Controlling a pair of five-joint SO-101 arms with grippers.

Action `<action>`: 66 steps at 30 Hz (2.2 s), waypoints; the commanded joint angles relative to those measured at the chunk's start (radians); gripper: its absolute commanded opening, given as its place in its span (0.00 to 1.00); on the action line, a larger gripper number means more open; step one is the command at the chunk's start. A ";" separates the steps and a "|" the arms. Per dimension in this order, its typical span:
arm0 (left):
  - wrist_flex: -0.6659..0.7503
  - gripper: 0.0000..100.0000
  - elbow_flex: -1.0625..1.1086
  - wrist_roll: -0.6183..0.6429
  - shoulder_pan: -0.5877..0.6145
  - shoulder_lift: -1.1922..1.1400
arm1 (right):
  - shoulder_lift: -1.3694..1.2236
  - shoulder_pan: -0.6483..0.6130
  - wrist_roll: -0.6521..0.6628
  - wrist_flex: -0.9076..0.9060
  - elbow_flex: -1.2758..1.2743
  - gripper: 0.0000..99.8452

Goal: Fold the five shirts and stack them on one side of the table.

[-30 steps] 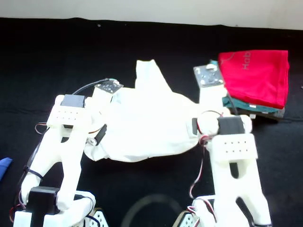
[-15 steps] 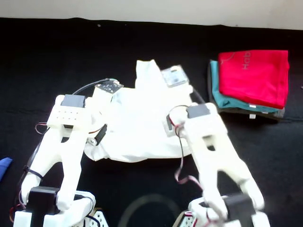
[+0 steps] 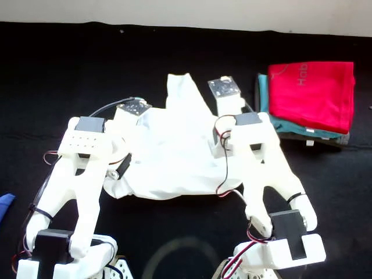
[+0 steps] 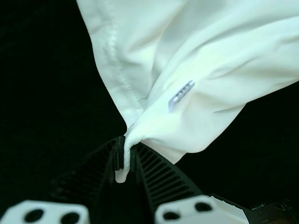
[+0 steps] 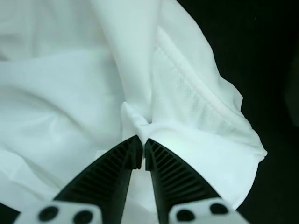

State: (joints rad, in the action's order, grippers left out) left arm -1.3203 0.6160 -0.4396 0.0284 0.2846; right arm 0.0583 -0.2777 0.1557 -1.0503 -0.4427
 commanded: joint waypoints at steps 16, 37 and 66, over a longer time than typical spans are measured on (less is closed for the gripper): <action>0.000 0.01 -0.004 0.000 -0.013 0.028 | 0.351 0.268 0.063 -0.243 -0.022 0.01; 0.002 0.01 0.137 -0.006 -0.295 0.028 | 0.581 0.588 0.385 -0.400 -0.360 0.06; 0.002 0.01 0.137 -0.006 -0.288 0.028 | 0.746 0.374 -0.006 -0.024 -0.665 0.18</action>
State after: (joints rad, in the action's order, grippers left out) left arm -1.3203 0.7572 -0.4396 -0.2555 0.2862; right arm 0.7764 0.0982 0.1542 -1.0288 -1.0932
